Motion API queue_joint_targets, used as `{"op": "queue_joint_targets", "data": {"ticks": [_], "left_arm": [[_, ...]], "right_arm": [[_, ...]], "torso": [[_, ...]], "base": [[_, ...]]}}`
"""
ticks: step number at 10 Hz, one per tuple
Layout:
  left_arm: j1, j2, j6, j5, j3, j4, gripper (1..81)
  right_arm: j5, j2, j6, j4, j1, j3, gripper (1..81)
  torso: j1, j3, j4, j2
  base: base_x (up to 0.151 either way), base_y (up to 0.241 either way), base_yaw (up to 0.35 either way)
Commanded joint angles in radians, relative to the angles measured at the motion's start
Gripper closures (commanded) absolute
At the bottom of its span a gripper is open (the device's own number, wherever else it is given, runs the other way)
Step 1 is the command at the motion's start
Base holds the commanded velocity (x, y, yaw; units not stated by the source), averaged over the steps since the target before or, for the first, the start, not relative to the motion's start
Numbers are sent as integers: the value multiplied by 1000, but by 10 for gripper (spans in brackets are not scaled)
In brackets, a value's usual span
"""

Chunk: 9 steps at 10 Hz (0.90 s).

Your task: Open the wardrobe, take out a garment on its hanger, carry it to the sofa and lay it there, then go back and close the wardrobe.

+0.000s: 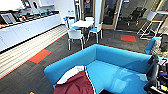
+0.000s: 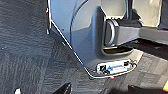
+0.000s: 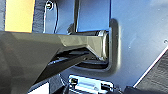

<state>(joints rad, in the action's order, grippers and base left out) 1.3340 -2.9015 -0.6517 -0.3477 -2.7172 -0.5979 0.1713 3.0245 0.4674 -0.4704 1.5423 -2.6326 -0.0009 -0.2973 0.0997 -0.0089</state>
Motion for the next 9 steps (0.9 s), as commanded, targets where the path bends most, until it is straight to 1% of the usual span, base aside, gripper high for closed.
{"op": "queue_joint_targets", "data": {"ticks": [1,2,3,4,5,7,9], "left_arm": [[-20,-27,144,19,-47,179,10],[-2,-45,264,73,-49,314,10],[12,-58,427,101,-47,479,10],[20,-67,555,126,-43,607,10],[20,-75,600,134,-39,678,10],[21,-111,615,125,-49,676,10],[21,-130,613,121,-53,679,10]], "right_arm": [[-49,15,-9,-27,-10,11,10],[-49,15,-9,-27,-10,11,10],[-49,16,-9,-27,-10,11,10],[-49,15,-9,-25,-11,11,10],[-58,13,-9,-22,-11,11,10],[-61,10,-1,-14,-6,-10,10],[-53,13,0,-13,0,-33,10]], "torso": [[1,0,0,0],[1,0,0,0],[1,0,0,0],[1,0,0,0],[1,0,0,0],[1,0,0,0],[1,0,0,0]], "base": [[0,0,0],[0,0,0],[0,0,0],[0,0,0],[0,0,0],[0,0,0],[0,0,0]]}}
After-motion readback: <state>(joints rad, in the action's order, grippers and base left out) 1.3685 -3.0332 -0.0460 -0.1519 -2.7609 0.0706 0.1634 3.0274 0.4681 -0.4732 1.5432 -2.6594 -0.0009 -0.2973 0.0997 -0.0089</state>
